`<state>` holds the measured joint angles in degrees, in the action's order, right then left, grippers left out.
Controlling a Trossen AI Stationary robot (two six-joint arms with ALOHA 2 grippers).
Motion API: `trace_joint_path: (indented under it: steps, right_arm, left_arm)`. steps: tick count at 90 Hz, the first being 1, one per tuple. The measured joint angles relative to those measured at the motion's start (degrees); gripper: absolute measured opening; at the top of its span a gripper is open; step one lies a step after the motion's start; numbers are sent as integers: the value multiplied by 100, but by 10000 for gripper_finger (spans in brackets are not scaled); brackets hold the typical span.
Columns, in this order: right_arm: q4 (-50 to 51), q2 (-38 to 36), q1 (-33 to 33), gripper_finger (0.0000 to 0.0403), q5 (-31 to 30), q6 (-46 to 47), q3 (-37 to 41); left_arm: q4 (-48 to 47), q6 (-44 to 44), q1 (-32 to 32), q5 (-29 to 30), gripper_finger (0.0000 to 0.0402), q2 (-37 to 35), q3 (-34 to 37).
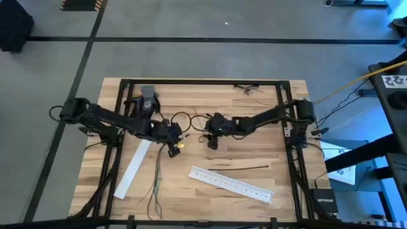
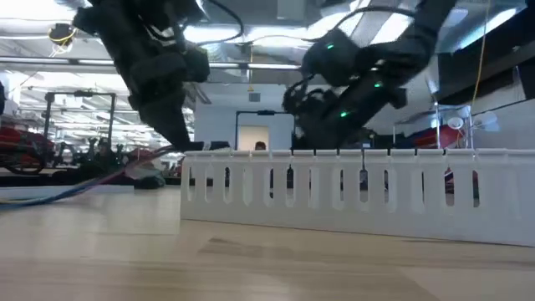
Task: Ziptie cables
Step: Wrap the cables together using the top zip tie
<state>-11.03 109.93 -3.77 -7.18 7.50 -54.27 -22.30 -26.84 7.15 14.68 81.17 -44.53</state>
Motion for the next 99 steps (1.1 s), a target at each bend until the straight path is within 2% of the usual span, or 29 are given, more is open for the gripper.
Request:
trace_joint_path:
  steps: [14,23,33,45,49,75,99]
  right_arm:
    - [676,312,-9,184,-318,364,-514]
    - [1027,463,-53,162,-310,684,-698]
    - [1139,581,-107,112,-110,818,-725]
    - [1222,620,-111,26,37,735,-729]
    - [1222,620,-107,11,37,637,-729]
    - [1358,350,-104,1,-150,10,-682]
    - [1813,-755,-343,0,-112,-271,-647]
  left_arm:
    - [-68,-120,202,74,2,-4,-2]
    - [-112,-169,323,162,2,-4,-2]
    - [-112,-231,452,306,6,-7,0]
    - [-106,-248,574,466,8,-7,0]
    - [-120,-248,606,524,8,-7,0]
    - [-104,-186,796,676,10,-9,0]
    - [-101,-137,1131,859,10,-104,-166]
